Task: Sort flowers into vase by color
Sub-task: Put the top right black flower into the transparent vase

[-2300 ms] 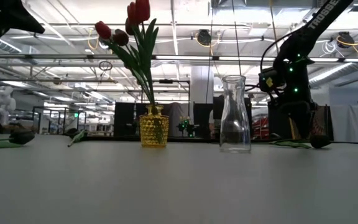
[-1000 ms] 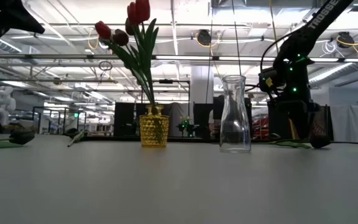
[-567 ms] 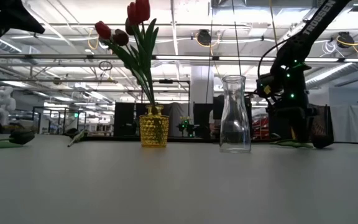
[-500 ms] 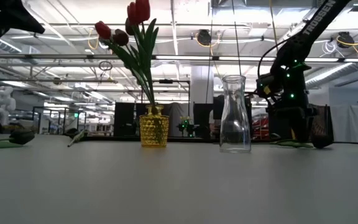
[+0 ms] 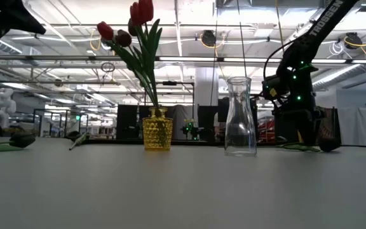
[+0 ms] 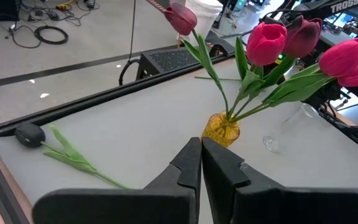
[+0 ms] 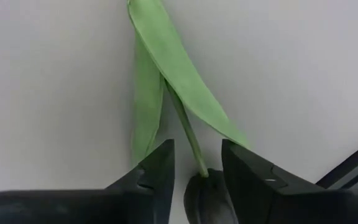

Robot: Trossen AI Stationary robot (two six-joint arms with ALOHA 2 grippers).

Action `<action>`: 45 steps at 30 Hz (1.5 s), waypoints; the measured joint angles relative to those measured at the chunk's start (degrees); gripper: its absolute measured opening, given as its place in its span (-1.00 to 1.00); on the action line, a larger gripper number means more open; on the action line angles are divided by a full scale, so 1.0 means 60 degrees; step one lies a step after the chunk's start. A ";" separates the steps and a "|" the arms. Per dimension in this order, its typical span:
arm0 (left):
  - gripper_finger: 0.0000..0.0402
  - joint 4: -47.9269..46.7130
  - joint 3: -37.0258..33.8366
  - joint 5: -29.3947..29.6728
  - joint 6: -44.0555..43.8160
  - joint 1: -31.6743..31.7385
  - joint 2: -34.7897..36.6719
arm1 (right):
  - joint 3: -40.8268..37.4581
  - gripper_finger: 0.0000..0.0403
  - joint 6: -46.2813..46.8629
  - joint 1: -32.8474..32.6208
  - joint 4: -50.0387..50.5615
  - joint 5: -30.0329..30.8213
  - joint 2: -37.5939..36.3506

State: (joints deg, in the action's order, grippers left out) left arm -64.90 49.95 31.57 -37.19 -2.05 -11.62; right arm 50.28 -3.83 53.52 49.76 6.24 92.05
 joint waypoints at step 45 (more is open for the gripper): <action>-0.90 -0.0346 0.0000 0.0005 0.0112 -0.0001 0.0004 | 0.2176 -1.00 -0.0220 -0.0350 0.3945 -0.0350 -0.1758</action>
State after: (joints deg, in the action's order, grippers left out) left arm -66.98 49.95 31.60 -36.52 -2.05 -11.60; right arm 63.34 -5.15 51.42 73.43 4.14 81.50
